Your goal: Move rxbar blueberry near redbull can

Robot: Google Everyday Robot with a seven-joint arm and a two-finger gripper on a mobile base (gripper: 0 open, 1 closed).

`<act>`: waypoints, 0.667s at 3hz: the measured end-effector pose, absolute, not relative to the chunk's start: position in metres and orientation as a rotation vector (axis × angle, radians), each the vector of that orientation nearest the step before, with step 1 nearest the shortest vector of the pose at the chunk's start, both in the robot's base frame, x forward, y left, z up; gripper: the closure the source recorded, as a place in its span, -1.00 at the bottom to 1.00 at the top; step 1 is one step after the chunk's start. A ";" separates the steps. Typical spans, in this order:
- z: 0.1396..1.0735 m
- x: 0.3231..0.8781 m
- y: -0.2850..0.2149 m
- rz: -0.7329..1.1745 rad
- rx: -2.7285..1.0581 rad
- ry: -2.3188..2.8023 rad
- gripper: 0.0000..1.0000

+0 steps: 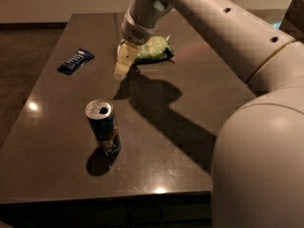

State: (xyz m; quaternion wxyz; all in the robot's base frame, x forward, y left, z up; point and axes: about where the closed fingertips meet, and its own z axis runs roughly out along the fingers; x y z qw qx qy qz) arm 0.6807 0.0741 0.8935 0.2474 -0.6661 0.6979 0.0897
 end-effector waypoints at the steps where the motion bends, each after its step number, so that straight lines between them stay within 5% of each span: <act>1: 0.887 0.689 0.116 0.307 -1.734 1.936 -1.00; 2: 0.878 0.700 0.148 0.345 -1.663 1.970 -1.00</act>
Offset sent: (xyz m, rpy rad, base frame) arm 0.0331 0.1055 -0.0180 0.1475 0.0642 -0.1580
